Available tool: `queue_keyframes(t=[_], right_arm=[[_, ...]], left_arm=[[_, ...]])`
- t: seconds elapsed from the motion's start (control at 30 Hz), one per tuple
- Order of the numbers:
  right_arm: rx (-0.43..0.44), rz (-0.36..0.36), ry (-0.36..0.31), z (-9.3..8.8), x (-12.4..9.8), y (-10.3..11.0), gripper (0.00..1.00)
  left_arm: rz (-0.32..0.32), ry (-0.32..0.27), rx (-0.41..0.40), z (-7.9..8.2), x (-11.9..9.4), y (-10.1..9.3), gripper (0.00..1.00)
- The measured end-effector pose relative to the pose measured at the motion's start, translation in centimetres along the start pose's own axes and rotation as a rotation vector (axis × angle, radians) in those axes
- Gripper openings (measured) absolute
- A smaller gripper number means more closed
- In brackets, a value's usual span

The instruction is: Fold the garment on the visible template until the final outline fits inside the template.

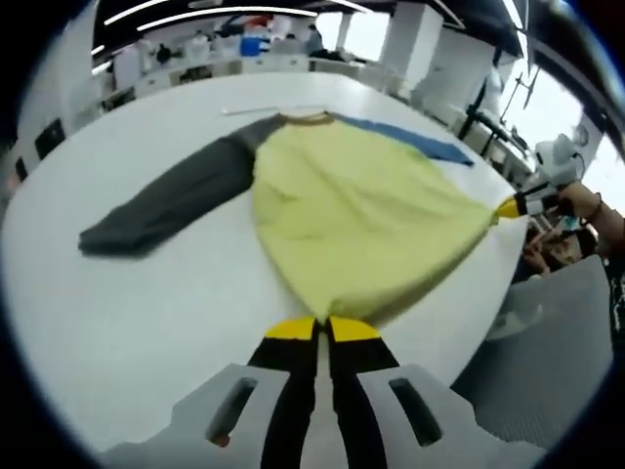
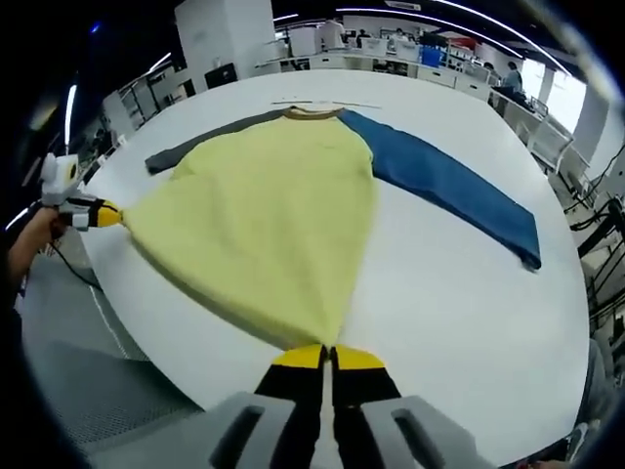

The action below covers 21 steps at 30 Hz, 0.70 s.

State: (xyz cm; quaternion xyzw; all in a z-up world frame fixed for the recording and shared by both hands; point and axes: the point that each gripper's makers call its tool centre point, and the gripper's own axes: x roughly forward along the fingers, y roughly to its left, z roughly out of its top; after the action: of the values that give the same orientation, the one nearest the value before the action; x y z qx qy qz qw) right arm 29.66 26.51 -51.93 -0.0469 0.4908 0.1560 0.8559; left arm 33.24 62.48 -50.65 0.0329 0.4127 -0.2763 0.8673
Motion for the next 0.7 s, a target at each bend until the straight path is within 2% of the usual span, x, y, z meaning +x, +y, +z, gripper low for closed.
queue_keyframes(t=[0.17, 0.23, 0.3, 0.43, 0.7], right_arm=[[0.013, 0.019, -0.015, 0.0, 0.4, -0.1, 0.00], [0.031, 0.016, -0.037, 0.1, 0.6, -0.3, 0.00], [0.068, 0.007, -0.056, 0.2, 0.8, -0.6, 0.01], [0.095, 0.007, -0.064, 0.2, 1.3, -0.6, 0.02], [0.123, -0.007, -0.049, 0.2, 1.7, -0.7, 0.08]], left_arm=[[0.011, -0.018, -0.003, 0.0, 0.2, 0.3, 0.02], [0.010, -0.071, 0.010, 0.6, 0.2, 0.5, 0.02], [-0.001, -0.089, -0.032, 0.6, 0.4, 0.6, 0.02], [0.006, -0.091, -0.044, 0.6, 0.9, 1.1, 0.01], [0.036, -0.088, 0.003, 1.4, 2.5, 1.9, 0.04]])
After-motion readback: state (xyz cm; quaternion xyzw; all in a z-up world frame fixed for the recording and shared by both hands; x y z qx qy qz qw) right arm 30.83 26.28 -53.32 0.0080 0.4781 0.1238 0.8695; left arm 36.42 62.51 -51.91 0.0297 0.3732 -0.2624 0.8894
